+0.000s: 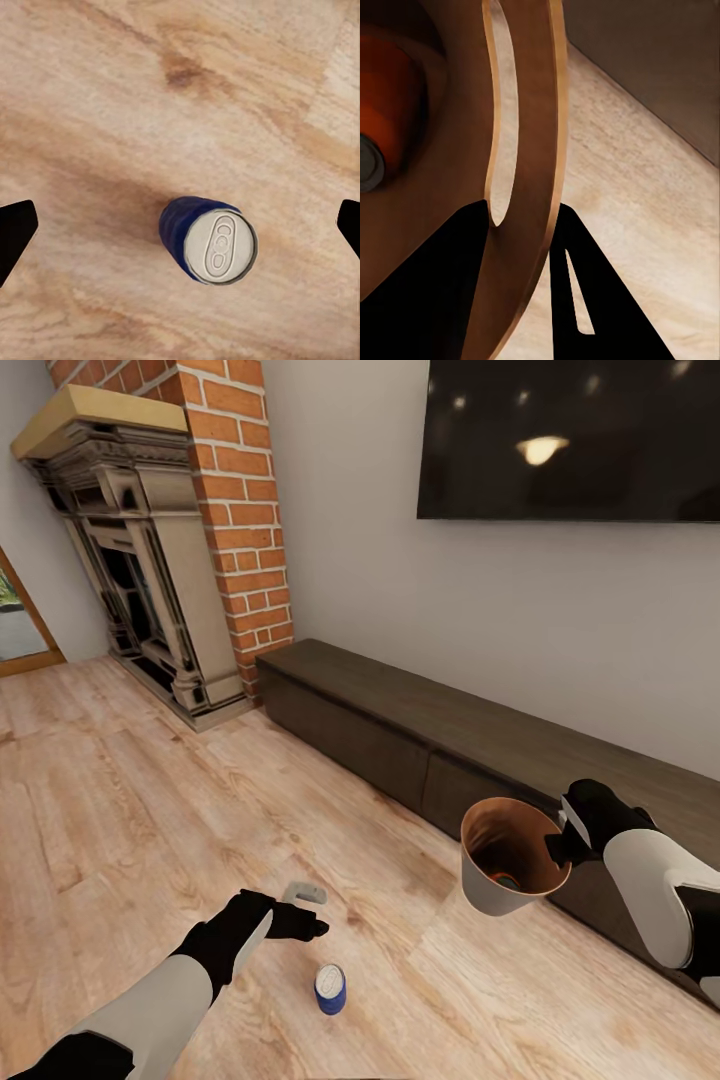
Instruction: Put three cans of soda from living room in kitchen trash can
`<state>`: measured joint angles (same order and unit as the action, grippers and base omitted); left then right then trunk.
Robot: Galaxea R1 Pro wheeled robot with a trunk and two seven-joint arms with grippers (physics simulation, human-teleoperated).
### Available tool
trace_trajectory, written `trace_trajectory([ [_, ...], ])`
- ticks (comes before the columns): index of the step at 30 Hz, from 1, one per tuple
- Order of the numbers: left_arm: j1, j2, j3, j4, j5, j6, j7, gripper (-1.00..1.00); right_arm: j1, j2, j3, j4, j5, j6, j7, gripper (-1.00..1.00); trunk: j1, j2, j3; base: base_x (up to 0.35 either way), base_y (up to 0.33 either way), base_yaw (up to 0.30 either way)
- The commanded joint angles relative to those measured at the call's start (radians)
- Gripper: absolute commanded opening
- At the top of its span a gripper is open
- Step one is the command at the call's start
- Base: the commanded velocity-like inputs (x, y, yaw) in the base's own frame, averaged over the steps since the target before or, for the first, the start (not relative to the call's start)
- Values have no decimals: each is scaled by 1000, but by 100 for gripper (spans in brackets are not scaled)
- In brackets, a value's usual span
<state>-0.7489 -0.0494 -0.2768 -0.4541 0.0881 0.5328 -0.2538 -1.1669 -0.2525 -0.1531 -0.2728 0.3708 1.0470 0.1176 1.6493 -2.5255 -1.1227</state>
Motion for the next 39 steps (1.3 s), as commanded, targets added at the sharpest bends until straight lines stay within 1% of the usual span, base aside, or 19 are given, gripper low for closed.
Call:
trace_trajectory([
  [1, 0, 0, 0, 1, 0, 0, 0, 100, 0, 0, -2, 0, -7, 0, 2, -100, 0, 0, 0, 67, -9, 0],
  [15, 0, -5, -2, -4, 0, -1, -2, 100, 0, 1, -2, 14, -7, 0, 1, -100, 0, 0, 0, 14, -2, 0],
  [18, 0, -18, -2, -5, 0, -1, -2, 100, 0, 0, -3, 15, -7, 0, 1, -100, 0, 0, 0, 0, 0, 0],
  [20, 0, -23, -2, -5, 1, -2, -2, 100, 0, 0, -3, 15, -7, 0, 1, -100, 0, 0, 0, 0, 0, 0],
  [25, 0, -28, -2, -6, 1, -5, -2, 100, 0, 0, -3, 15, -7, 0, 1, -100, 0, 0, 0, 0, 0, 0],
  [32, 0, -35, -2, 1, 0, -32, -4, 100, 1, 0, -3, 15, -7, 0, 1, -100, 0, 0, 0, 0, 0, 0],
  [39, 0, -37, -2, 3, -1, -35, -4, 100, 1, -1, -3, 15, -7, 0, 1, -100, 3, -2, -27, 0, 0, 0],
])
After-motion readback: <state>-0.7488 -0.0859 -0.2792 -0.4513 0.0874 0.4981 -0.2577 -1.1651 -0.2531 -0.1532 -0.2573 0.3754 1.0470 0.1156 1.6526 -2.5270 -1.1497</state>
